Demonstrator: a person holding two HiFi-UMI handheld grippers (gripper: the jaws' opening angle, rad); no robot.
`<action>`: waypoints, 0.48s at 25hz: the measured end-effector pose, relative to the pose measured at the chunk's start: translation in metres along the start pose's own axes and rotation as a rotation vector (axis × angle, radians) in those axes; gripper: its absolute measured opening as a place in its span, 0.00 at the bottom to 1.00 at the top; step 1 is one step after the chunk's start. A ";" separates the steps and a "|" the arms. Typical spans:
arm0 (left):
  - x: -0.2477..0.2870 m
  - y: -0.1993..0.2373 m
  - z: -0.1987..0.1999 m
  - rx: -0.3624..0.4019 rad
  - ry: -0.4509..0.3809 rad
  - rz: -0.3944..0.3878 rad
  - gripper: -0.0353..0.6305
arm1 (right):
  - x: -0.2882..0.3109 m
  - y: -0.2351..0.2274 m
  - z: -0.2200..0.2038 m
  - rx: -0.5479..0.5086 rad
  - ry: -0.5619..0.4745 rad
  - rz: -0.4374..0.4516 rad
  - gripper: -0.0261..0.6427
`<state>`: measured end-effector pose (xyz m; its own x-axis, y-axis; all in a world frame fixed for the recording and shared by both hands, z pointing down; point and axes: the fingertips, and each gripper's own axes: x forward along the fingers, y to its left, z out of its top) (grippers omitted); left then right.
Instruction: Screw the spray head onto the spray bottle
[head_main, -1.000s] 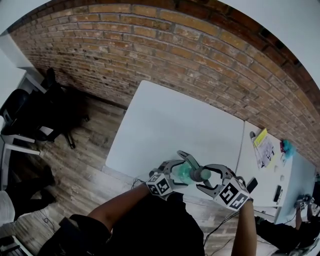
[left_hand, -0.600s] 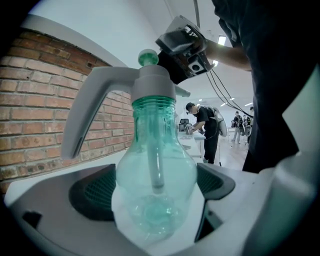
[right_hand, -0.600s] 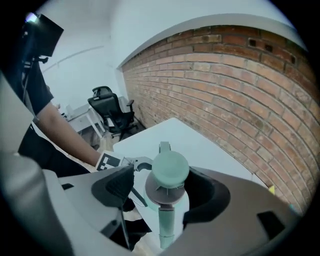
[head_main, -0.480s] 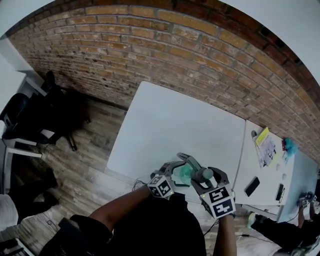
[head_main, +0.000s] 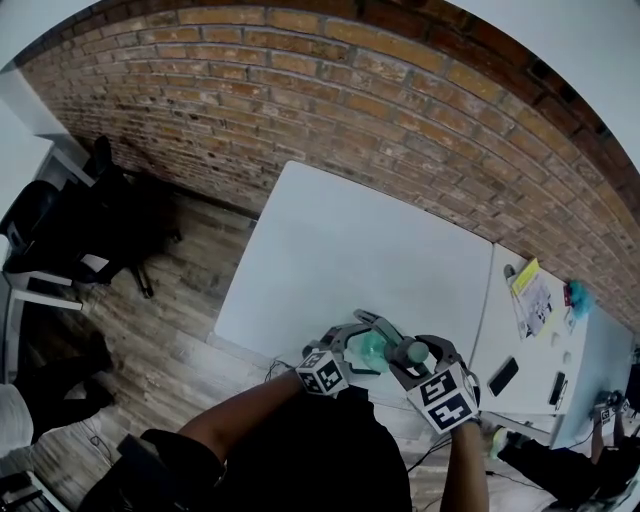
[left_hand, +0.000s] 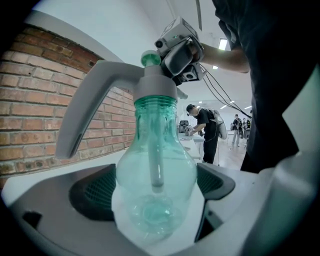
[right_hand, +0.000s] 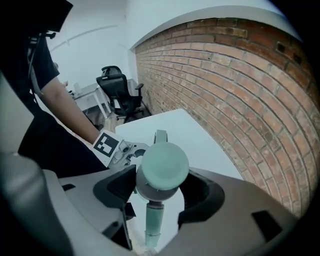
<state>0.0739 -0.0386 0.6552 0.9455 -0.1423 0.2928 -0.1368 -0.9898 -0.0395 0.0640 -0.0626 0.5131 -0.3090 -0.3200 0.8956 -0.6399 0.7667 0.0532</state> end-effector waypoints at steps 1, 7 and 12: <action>0.000 0.000 0.000 -0.005 -0.003 -0.001 0.79 | 0.000 0.000 0.000 -0.030 -0.002 0.012 0.45; -0.002 0.001 -0.003 -0.026 -0.041 -0.031 0.79 | 0.001 0.002 -0.001 -0.167 -0.037 0.111 0.45; -0.003 0.001 -0.010 -0.012 -0.050 -0.069 0.79 | 0.000 0.001 -0.002 -0.244 -0.059 0.179 0.45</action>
<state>0.0685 -0.0389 0.6636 0.9665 -0.0736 0.2460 -0.0736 -0.9972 -0.0093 0.0651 -0.0607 0.5138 -0.4466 -0.1938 0.8735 -0.3859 0.9225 0.0073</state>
